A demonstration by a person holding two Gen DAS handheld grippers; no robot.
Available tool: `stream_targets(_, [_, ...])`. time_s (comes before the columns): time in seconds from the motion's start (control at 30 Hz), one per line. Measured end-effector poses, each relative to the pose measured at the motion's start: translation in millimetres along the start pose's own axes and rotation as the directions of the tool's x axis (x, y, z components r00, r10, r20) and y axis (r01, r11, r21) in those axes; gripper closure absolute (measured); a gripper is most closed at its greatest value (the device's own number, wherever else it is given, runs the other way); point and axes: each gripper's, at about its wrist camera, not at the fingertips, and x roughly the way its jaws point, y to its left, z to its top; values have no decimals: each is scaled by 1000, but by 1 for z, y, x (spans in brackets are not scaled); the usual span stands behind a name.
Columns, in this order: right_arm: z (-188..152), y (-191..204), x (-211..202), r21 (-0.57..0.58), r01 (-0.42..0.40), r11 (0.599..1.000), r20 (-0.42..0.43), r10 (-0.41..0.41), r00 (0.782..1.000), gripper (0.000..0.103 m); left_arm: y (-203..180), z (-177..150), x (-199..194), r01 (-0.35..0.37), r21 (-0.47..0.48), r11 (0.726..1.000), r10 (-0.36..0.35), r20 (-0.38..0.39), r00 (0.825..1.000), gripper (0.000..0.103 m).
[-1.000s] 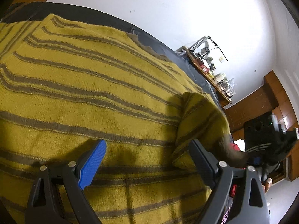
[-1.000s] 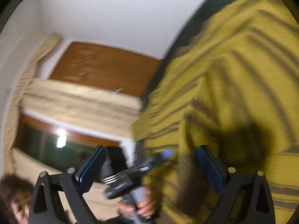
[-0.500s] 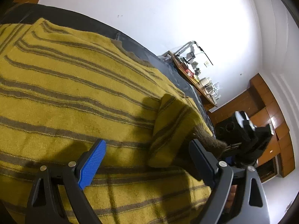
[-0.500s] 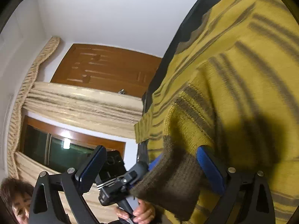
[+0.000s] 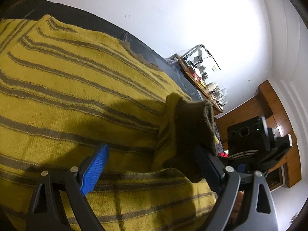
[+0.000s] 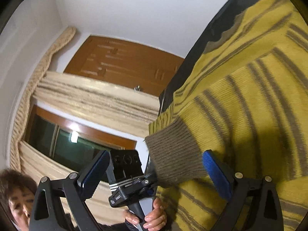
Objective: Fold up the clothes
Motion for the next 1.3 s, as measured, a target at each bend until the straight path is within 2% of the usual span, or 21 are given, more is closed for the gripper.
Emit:
stream_targets(0.3, [-3, -18, -23, 58, -14, 998, 58, 11, 998, 4, 3, 2, -6, 74, 4, 997, -74, 17, 997, 11])
stream_targets(0.43, [-7, -27, -38, 72, -7, 997, 95, 0, 995, 4, 18, 3, -12, 153, -92, 984, -153, 7, 988, 11])
stream_targets(0.5, [-9, -31, -43, 64, 9, 998, 110, -16, 994, 4, 21, 4, -13, 168, -120, 979, -167, 11, 986, 7])
stream_targets(0.63, [-14, -38, -51, 46, 11, 999, 126, -17, 992, 4, 20, 5, -6, 134, -127, 983, -132, 28, 991, 1])
stream_targets(0.83, [-19, -39, -61, 10, 4, 1000, 151, -5, 989, 4, 19, 10, 21, 86, -177, 980, -96, -49, 994, 1])
stream_targets(0.93, [-21, -34, -67, -25, 36, 999, 167, -31, 985, 4, 18, 10, 30, 48, -185, 982, -62, -69, 996, 1])
stream_targets(1.03, [-23, -23, -73, -80, 113, 990, 211, -93, 973, 4, 12, 11, 38, 7, -171, 985, -23, -91, 996, 4])
stream_targets(1.13, [-27, -9, -81, -139, 204, 969, 270, -161, 949, 4, 7, 11, 46, -61, -131, 990, 44, -123, 991, 30])
stream_targets(1.2, [-29, -1, -86, -174, 265, 948, 311, -202, 929, 4, 5, 12, 53, -118, -96, 988, 103, -148, 984, 65])
stream_targets(1.23, [-30, 3, -88, -185, 296, 937, 330, -225, 917, 4, 4, 12, 55, -154, -75, 985, 141, -158, 977, 75])
stream_targets(1.27, [-31, 6, -89, -192, 328, 925, 349, -248, 904, 4, 2, 13, 58, -190, -53, 980, 179, -167, 970, 91])
stream_targets(1.3, [-32, 7, -91, -195, 349, 917, 363, -263, 894, 4, 1, 14, 60, -217, -35, 976, 208, -172, 963, 92])
